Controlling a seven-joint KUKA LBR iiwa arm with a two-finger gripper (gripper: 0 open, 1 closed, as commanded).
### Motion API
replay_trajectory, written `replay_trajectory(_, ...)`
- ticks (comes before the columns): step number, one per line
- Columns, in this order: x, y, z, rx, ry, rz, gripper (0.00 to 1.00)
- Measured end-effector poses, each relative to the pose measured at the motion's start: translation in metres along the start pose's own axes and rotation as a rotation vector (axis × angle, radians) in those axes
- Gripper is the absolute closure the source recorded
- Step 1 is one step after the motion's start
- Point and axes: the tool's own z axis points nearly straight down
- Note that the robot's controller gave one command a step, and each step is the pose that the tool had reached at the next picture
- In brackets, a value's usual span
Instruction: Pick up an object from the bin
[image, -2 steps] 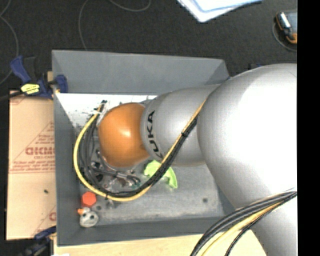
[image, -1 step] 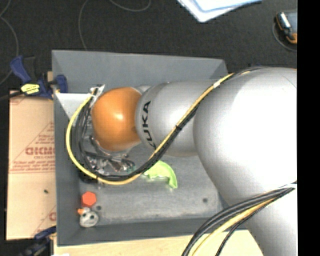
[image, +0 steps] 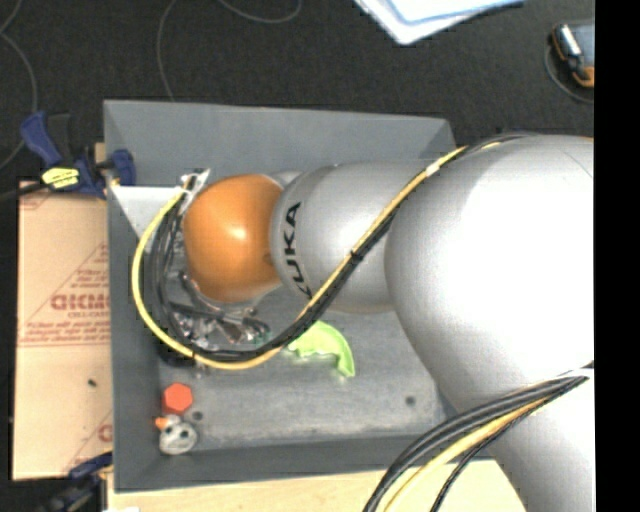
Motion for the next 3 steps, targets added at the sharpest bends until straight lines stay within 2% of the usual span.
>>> replay_trajectory(1,0.007,0.003,-0.086,-0.001,0.001,0.033,1.0)
replay_trajectory(2,0.022,-0.04,-0.102,0.001,-0.002,-0.27,1.0)
replay_trajectory(3,0.051,-0.053,-0.047,-0.001,-0.002,-0.052,1.0)
